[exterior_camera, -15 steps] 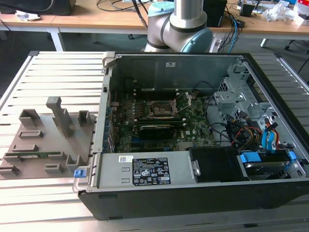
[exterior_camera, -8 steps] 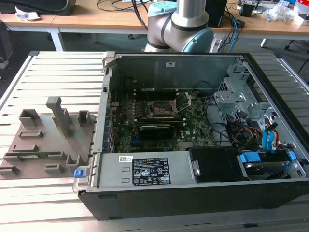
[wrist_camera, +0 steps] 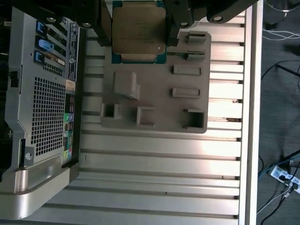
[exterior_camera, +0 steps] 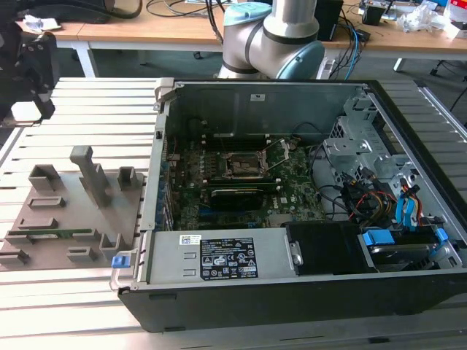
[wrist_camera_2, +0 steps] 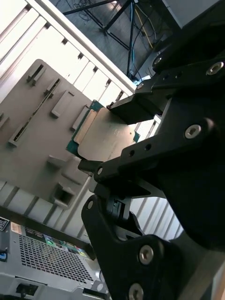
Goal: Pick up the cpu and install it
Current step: 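Pick up the cpu and move it towards the insertion slot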
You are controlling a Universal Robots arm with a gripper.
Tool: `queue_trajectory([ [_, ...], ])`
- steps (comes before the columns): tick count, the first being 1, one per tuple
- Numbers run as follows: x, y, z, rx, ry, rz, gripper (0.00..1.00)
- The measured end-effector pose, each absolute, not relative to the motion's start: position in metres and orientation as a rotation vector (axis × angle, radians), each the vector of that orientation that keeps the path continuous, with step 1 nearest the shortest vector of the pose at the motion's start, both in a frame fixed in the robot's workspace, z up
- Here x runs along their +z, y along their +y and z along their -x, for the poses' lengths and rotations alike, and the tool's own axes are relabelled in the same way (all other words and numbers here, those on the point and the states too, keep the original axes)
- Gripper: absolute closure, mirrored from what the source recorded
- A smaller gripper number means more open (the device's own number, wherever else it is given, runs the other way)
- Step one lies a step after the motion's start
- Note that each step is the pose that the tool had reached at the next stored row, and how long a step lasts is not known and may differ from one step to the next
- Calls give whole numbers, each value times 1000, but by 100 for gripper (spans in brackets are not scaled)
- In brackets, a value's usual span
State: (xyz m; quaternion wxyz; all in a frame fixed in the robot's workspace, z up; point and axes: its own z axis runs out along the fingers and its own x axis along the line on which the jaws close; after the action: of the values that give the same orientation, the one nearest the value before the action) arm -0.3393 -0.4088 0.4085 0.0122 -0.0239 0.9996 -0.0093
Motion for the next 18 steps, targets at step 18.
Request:
queue_trajectory([
  [18,408,-400,257,-65,3116,75,45],
])
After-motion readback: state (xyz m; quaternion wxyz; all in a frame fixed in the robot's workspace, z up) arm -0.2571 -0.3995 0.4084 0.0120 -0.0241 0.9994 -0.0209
